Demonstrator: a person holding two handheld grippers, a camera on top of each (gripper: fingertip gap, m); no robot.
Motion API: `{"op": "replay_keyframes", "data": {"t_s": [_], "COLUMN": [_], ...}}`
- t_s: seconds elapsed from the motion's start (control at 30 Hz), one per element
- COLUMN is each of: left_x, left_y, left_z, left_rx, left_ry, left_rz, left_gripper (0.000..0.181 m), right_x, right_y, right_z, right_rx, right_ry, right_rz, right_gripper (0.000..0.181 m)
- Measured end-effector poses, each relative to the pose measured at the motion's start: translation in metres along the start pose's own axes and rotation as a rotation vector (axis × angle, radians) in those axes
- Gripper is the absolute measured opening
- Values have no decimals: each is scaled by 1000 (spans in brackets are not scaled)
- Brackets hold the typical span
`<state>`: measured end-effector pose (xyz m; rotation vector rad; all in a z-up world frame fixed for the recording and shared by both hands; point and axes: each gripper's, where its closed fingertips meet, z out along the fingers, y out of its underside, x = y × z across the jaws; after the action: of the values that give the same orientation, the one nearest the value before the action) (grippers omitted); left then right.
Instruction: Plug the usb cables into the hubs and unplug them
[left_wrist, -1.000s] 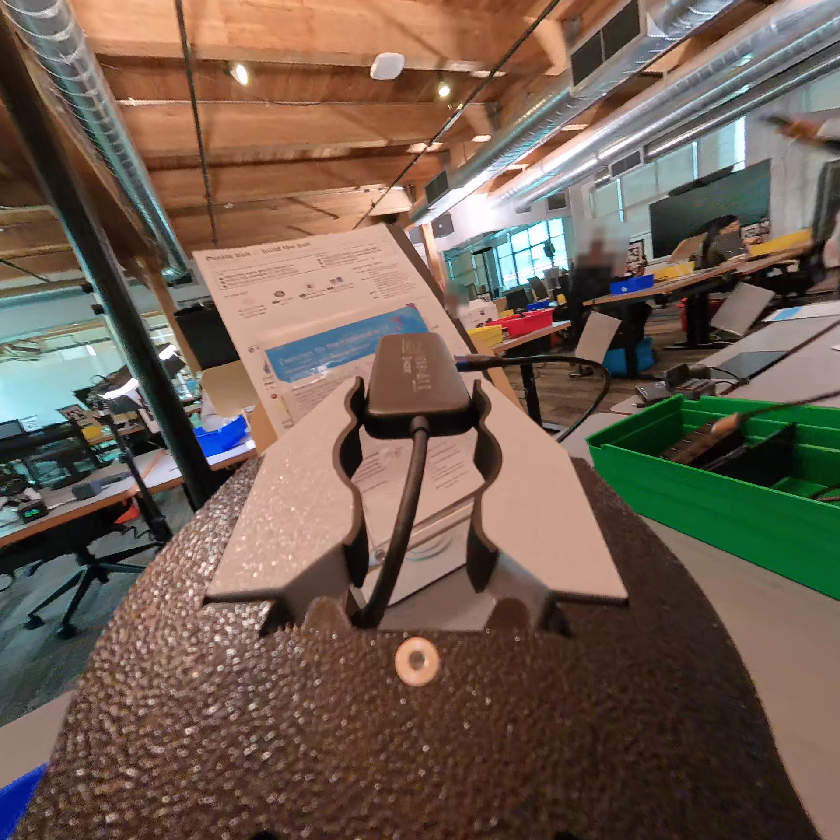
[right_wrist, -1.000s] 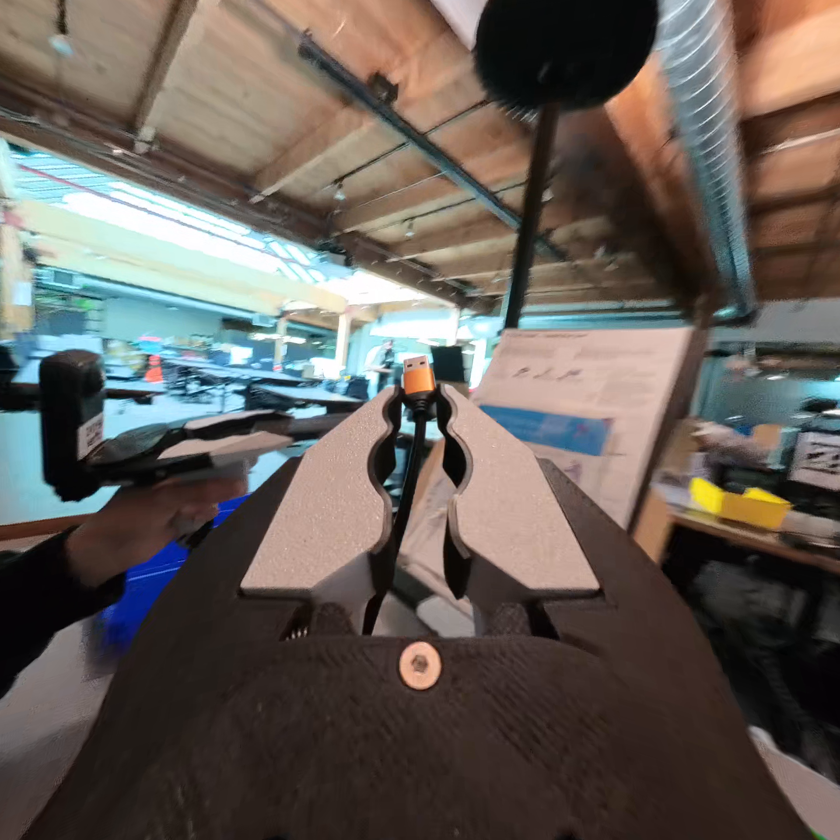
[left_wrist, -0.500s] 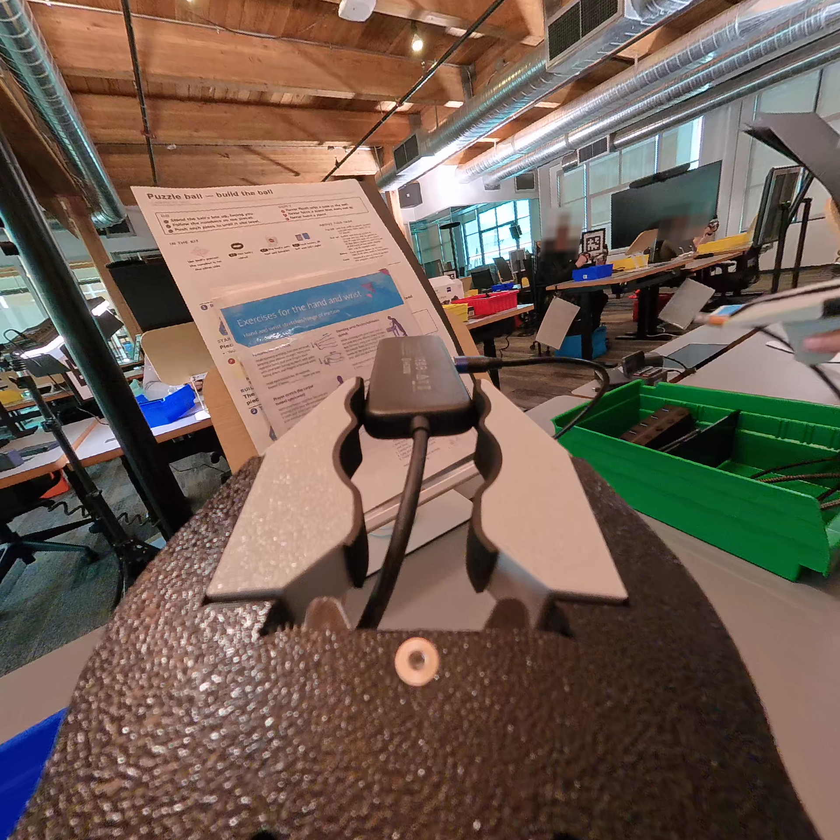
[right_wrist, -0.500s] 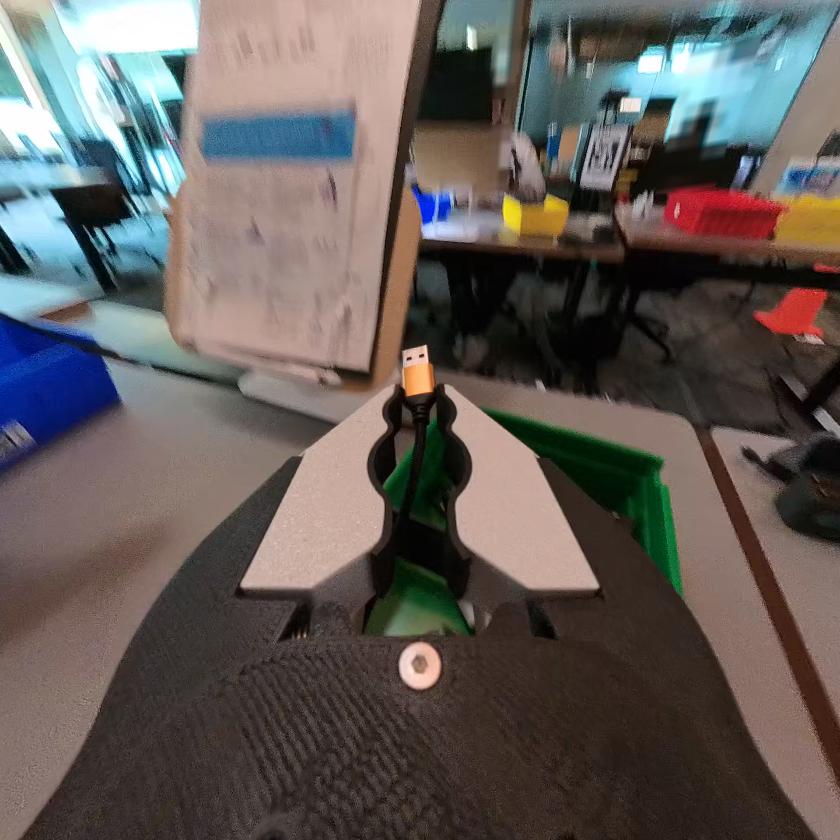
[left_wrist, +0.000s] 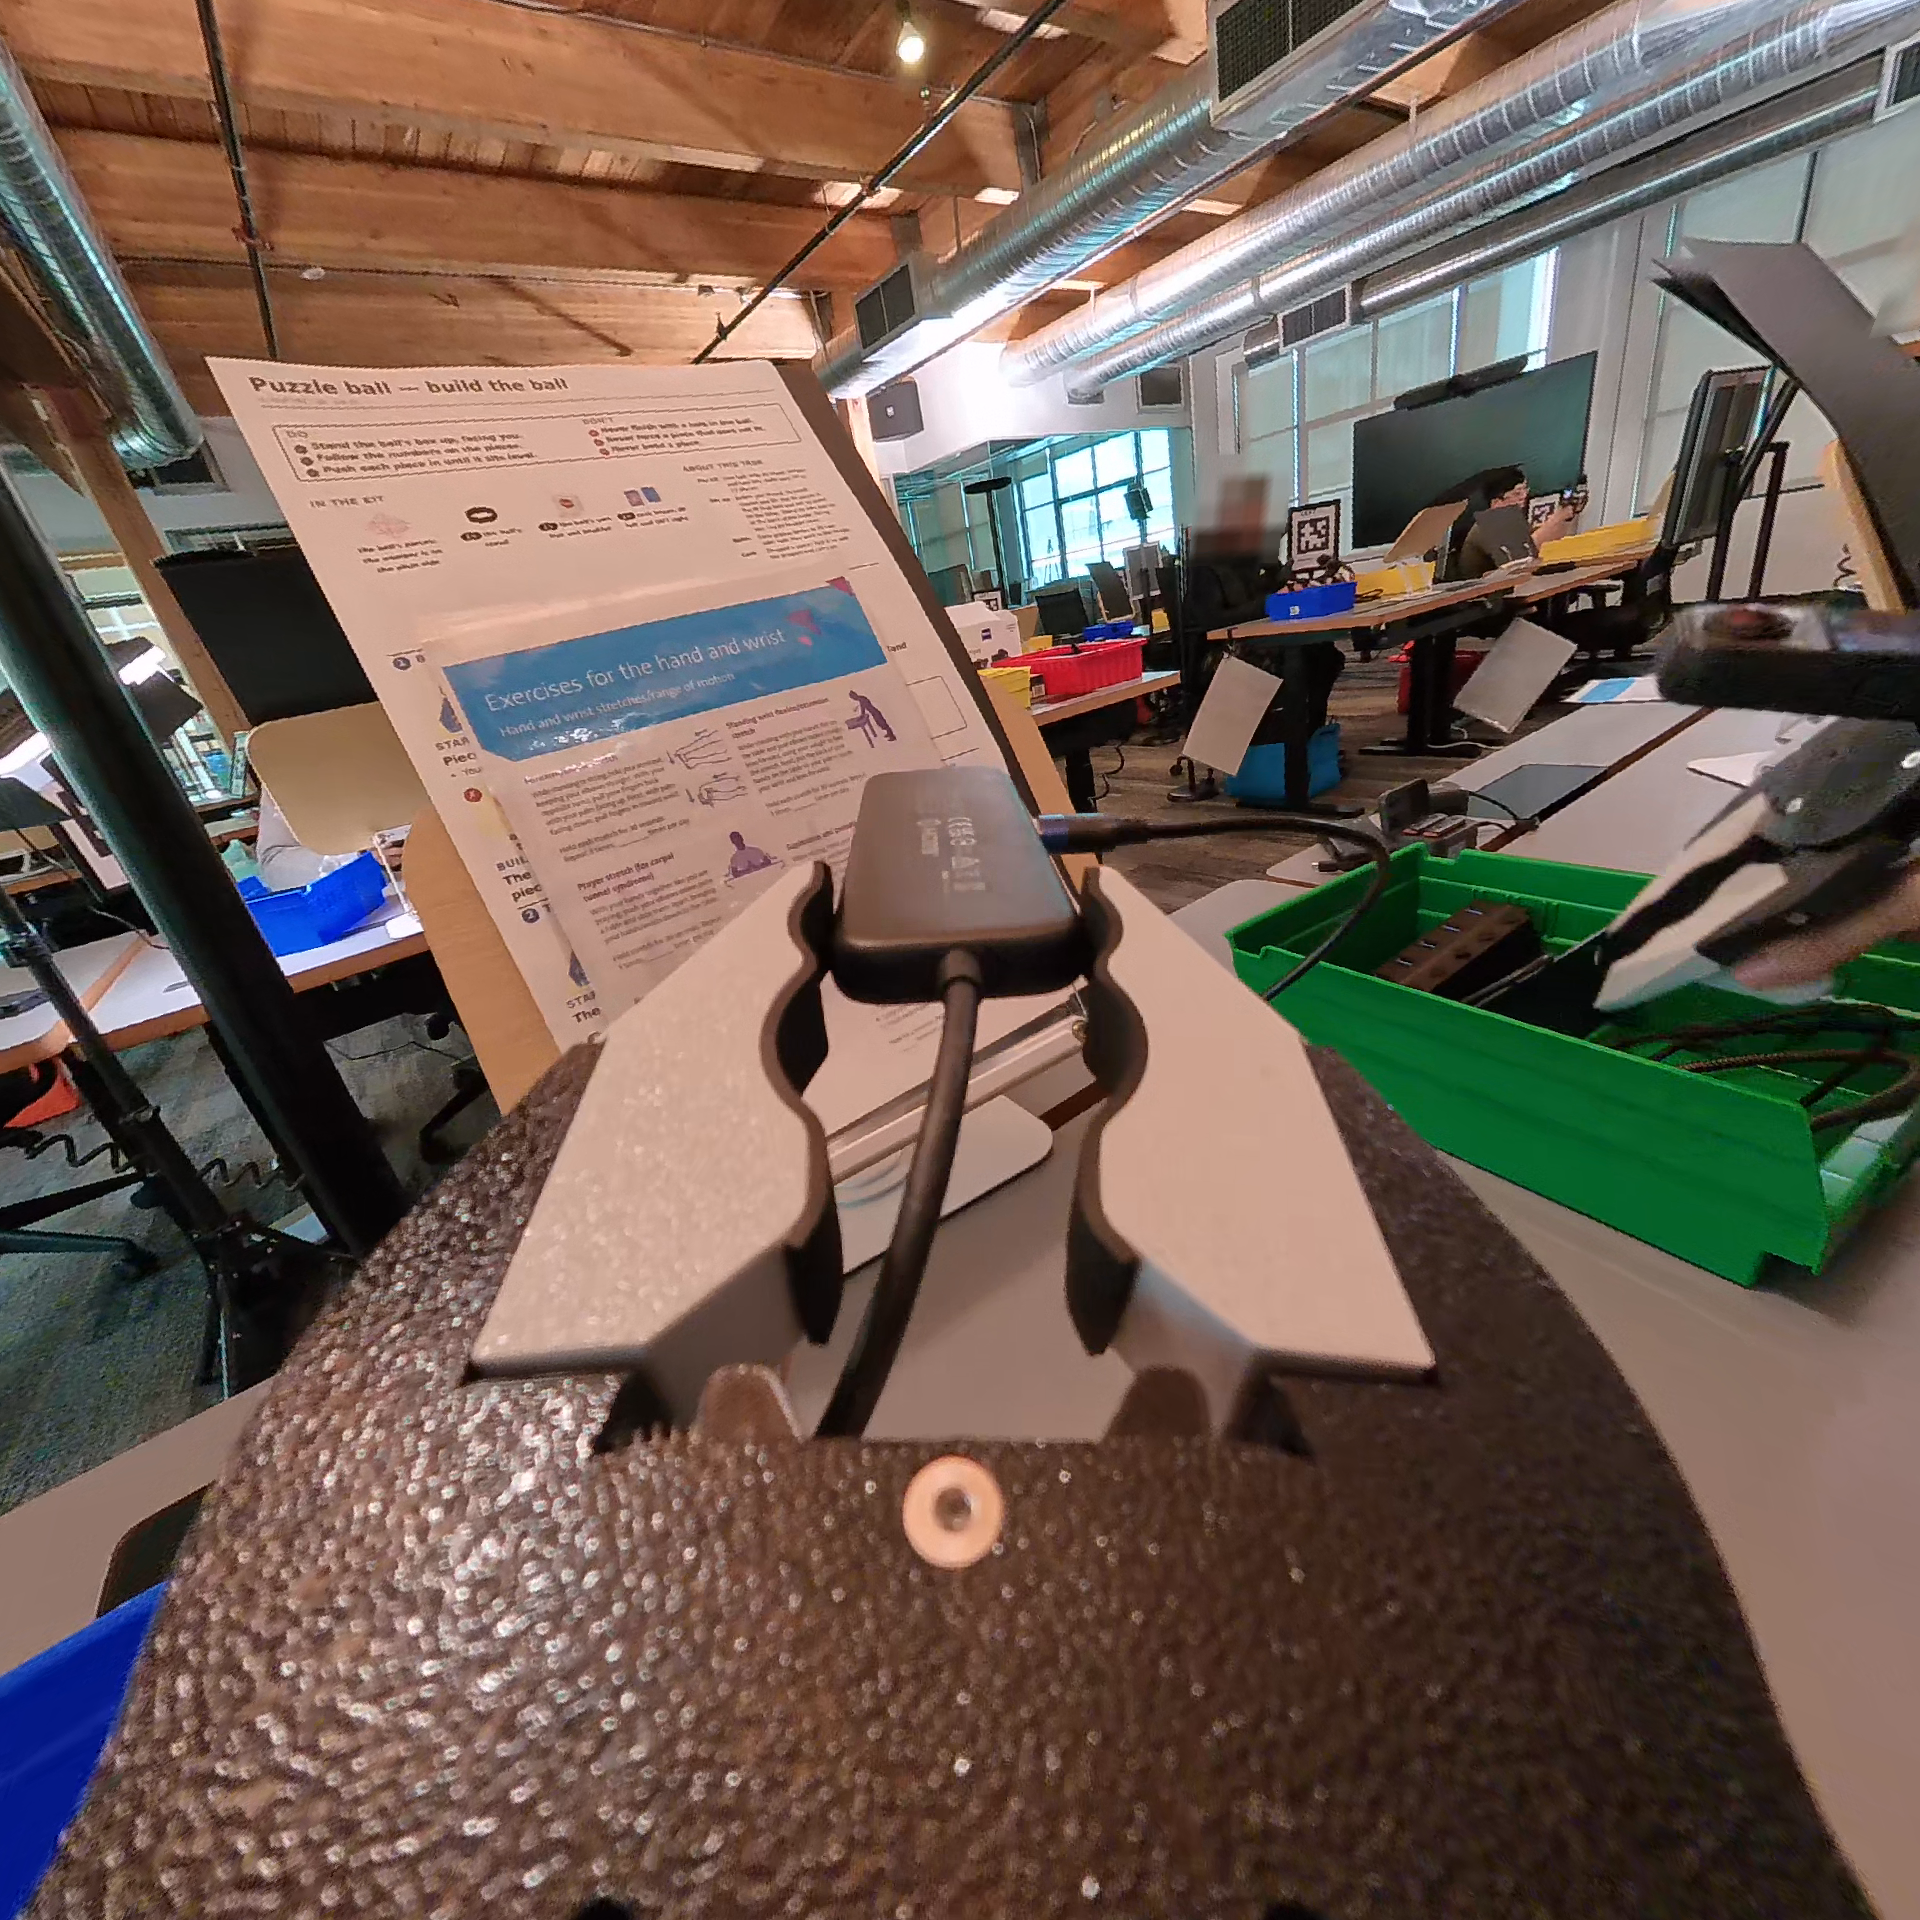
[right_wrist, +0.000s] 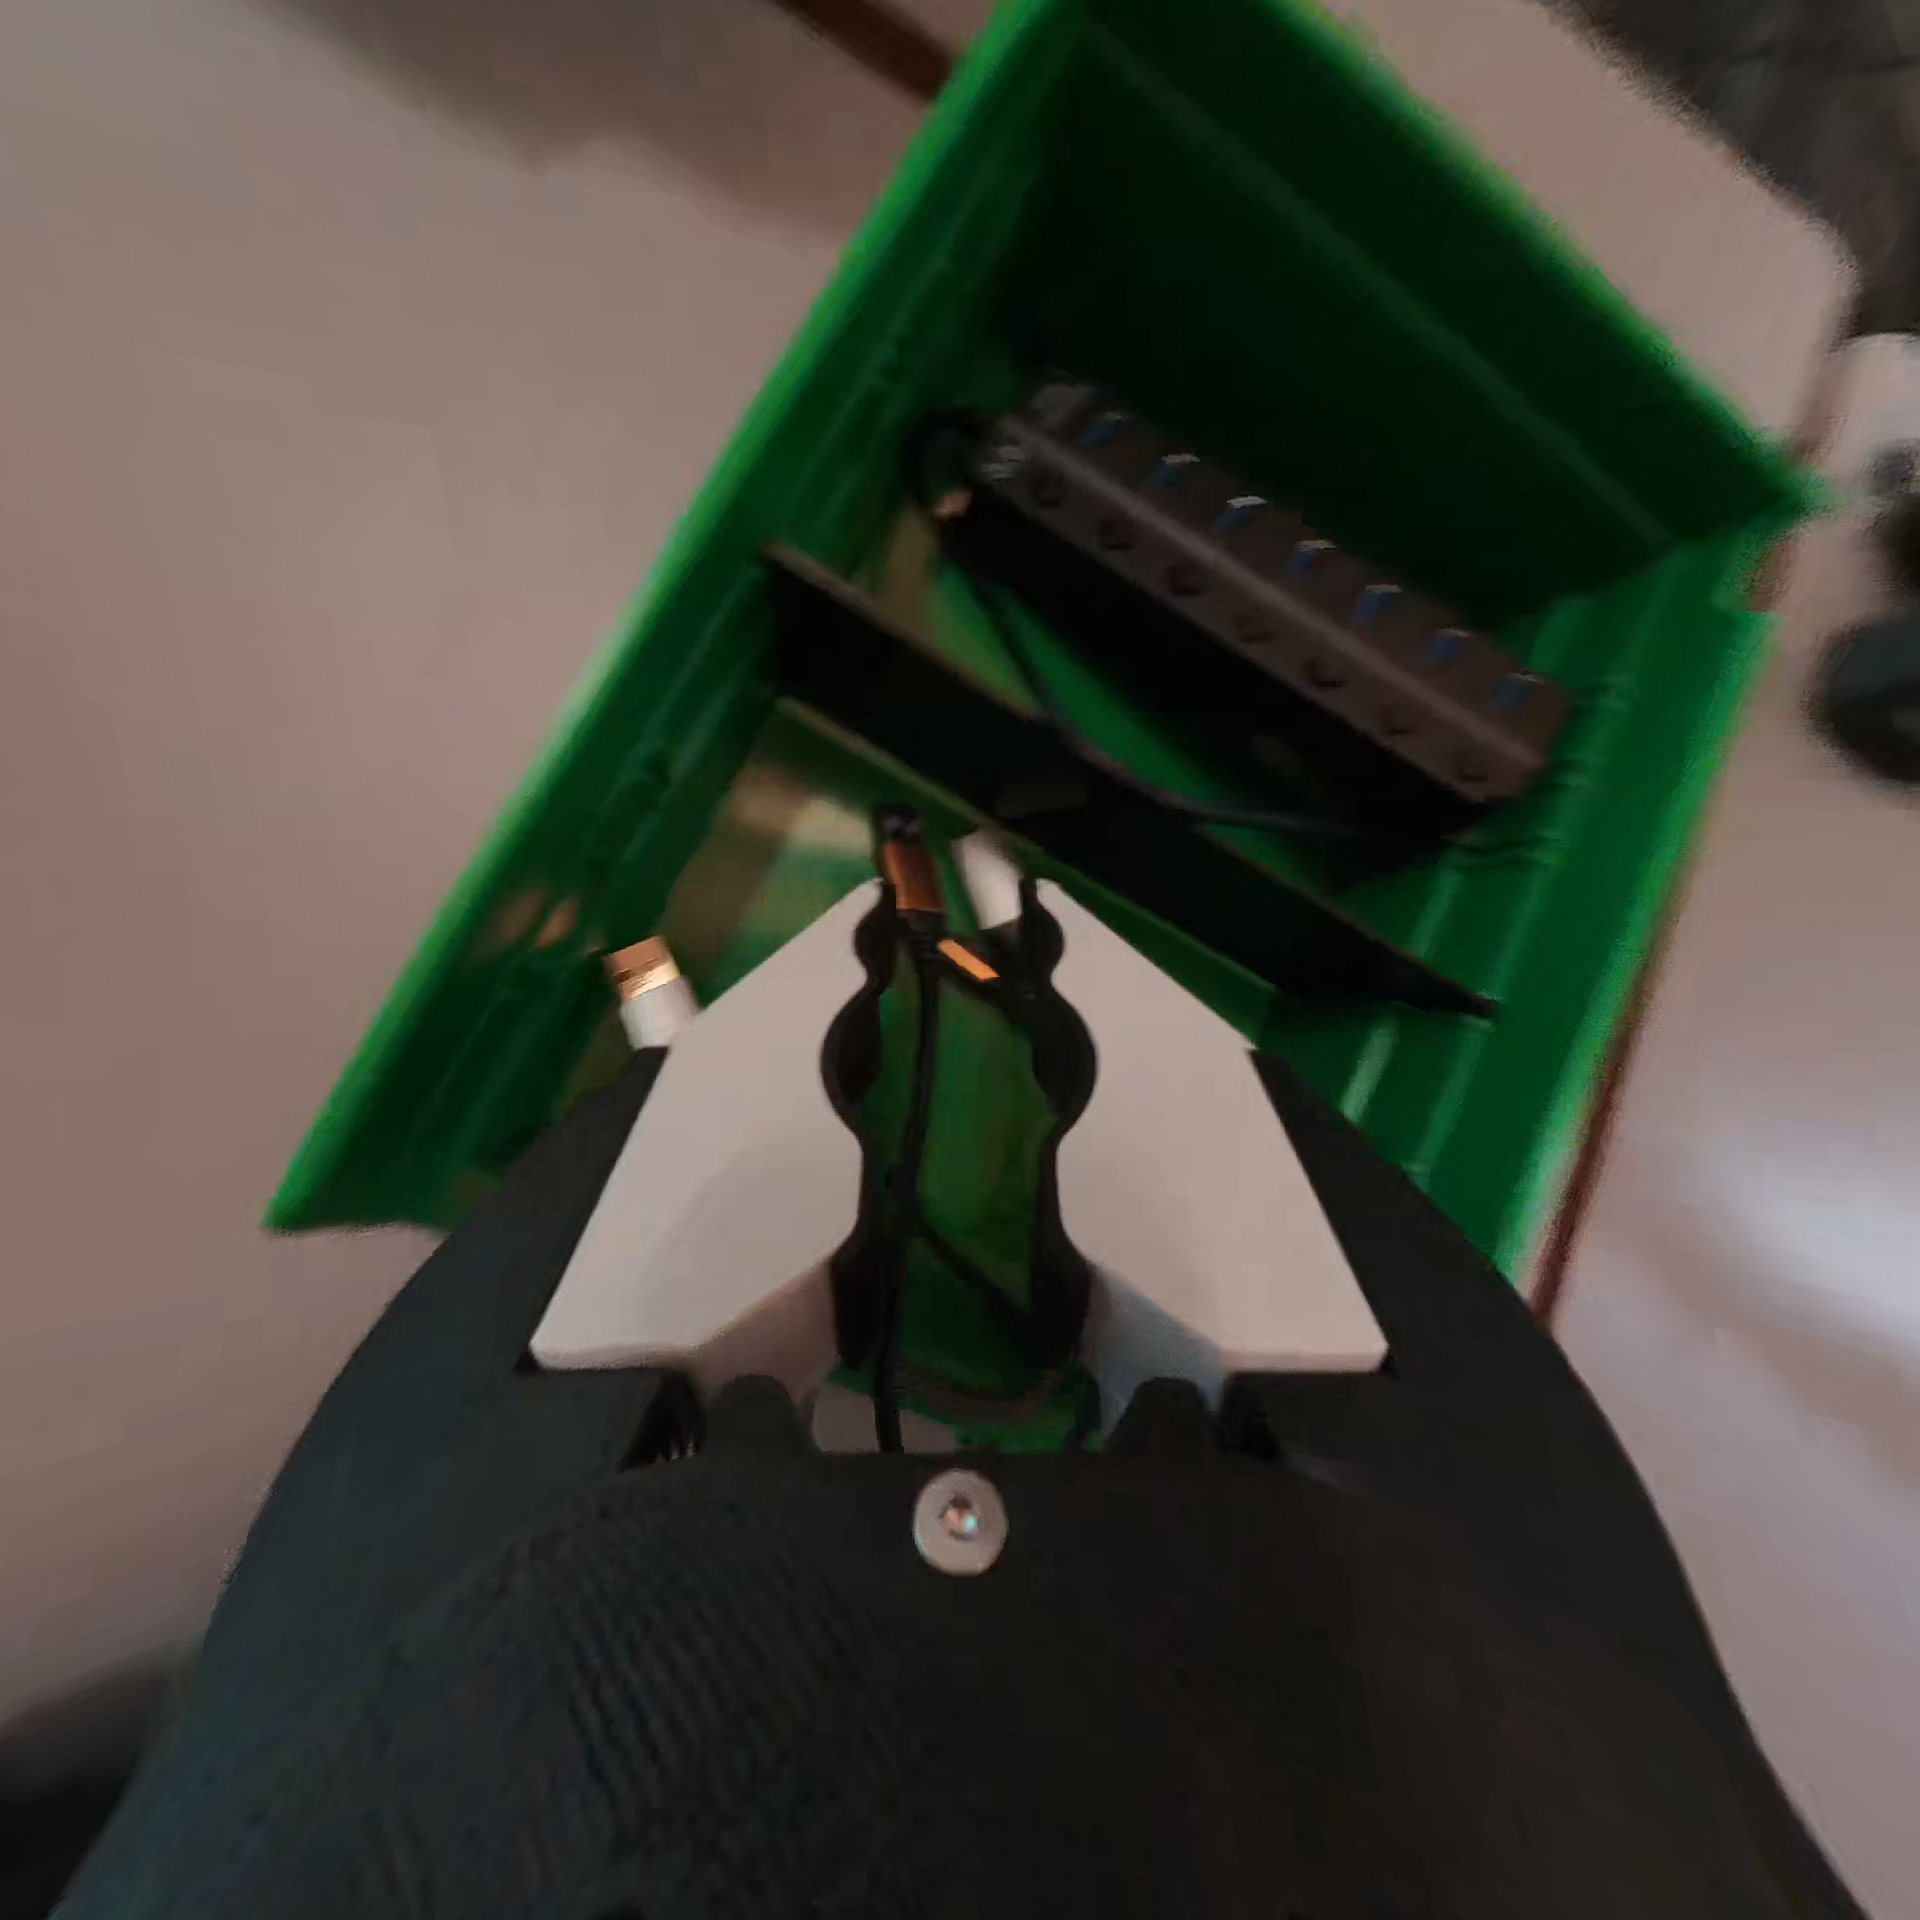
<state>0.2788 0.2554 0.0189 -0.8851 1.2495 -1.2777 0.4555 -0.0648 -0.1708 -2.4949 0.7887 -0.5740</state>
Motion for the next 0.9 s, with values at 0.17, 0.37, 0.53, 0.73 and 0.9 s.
{"op": "replay_keyframes", "data": {"t_s": [0.17, 0.37, 0.53, 0.73, 0.9], "left_x": [4, 16, 31, 43, 45], "left_y": [1, -2, -3, -5, -4], "left_z": [2, 5, 9, 11, 11], "left_rx": [-4, 37, 53, 62, 46], "left_ry": [11, 14, 38, 59, 53], "left_rz": [-3, -34, -40, -21, 10], "left_gripper": [46, 45, 46, 46, 45], "right_x": [-12, -117, -198, -223, -225], "right_y": [-82, -180, -214, -221, -224], "right_z": [-58, -170, -174, -153, -156], "right_rx": [513, 1196, 1243, 1182, 1208], "right_ry": [-51, -521, -697, -606, -607], "right_rz": [36, -2, -11, -69, -52], "right_gripper": [51, 59, 59, 32, 13]}}
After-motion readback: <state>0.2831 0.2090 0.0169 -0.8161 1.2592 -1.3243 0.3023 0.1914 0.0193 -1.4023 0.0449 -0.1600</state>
